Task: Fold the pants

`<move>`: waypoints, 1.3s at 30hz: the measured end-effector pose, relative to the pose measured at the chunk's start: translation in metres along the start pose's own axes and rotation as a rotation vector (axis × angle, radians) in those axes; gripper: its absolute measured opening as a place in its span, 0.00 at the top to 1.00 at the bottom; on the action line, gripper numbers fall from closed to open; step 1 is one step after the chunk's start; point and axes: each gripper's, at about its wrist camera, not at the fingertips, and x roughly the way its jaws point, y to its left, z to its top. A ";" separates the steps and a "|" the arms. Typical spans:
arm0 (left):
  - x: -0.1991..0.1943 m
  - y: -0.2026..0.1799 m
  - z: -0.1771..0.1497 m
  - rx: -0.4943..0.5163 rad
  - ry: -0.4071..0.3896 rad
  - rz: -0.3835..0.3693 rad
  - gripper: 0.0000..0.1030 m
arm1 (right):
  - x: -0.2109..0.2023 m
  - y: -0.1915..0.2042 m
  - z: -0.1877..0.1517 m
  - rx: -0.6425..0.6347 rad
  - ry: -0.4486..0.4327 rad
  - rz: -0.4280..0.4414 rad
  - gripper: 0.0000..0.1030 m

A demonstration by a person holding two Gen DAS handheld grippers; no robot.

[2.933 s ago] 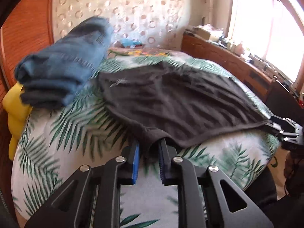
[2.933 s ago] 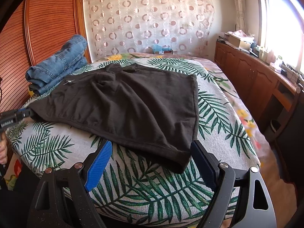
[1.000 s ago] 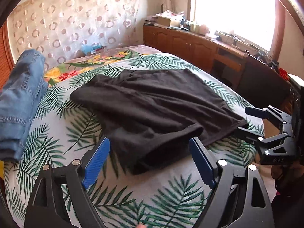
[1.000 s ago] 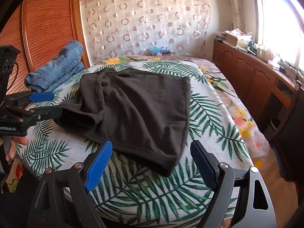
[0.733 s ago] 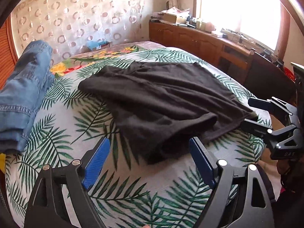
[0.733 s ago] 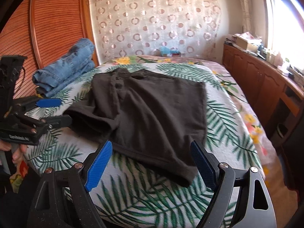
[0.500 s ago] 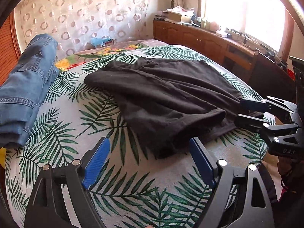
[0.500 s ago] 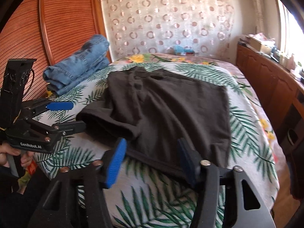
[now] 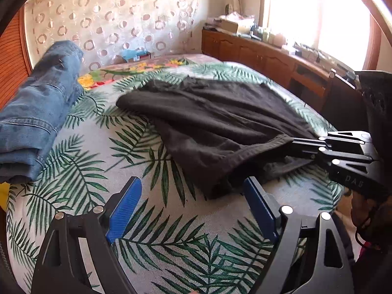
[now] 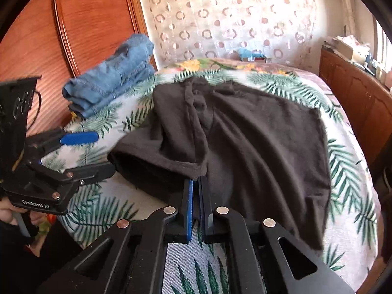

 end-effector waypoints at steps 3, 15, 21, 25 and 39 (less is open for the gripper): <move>-0.014 -0.002 0.004 -0.005 -0.030 -0.018 0.17 | -0.019 -0.002 0.002 0.010 -0.041 0.008 0.98; -0.014 -0.014 0.016 0.031 -0.037 -0.016 0.17 | -0.089 -0.029 -0.019 0.037 -0.114 -0.083 0.98; -0.002 -0.020 0.022 0.042 -0.024 -0.025 0.17 | -0.104 -0.050 -0.045 0.092 -0.076 -0.129 0.98; 0.004 -0.025 0.023 0.050 -0.016 -0.028 0.17 | -0.100 -0.051 -0.053 0.102 -0.043 -0.143 0.98; 0.023 -0.031 0.024 0.051 0.017 -0.025 0.17 | -0.117 -0.052 -0.055 0.099 0.014 -0.136 0.98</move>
